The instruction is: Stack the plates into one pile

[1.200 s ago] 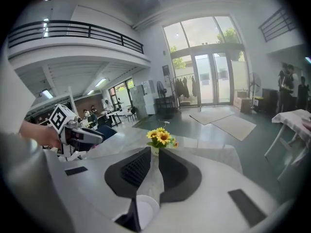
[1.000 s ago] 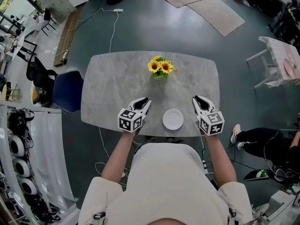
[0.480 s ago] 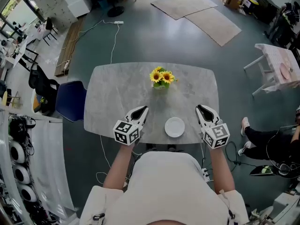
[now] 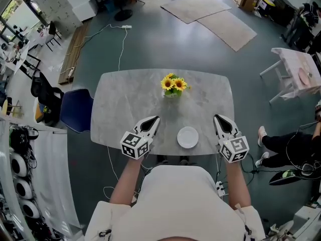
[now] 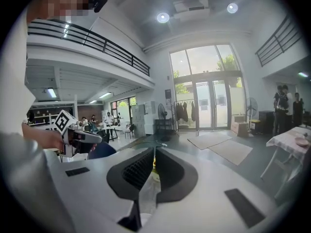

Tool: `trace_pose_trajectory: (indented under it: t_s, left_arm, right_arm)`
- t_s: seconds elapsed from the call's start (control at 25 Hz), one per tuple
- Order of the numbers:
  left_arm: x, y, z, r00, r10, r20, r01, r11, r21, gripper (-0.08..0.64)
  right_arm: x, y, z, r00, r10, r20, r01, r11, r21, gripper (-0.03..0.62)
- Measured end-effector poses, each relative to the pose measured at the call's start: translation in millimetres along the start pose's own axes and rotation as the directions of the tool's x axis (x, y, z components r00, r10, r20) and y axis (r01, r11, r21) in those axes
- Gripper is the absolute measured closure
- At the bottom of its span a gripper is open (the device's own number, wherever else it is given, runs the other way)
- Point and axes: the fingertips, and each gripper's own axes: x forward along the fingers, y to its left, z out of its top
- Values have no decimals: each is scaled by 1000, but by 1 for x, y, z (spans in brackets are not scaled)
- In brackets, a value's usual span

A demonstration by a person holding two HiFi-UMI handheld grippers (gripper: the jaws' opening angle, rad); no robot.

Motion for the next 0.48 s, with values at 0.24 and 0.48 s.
trace_pose_trajectory:
  t_s: [0.24, 0.48]
  left_arm:
    - [-2, 0, 4, 1000, -2, 11, 2, 1000, -6, 554]
    - [-7, 4, 6, 1000, -7, 15, 8, 1000, -21, 554]
  right_arm:
    - [4, 3, -3, 1000, 6, -2, -6, 1000, 9, 554]
    - [8, 12, 1, 1000, 14, 1, -14, 1000, 7, 554]
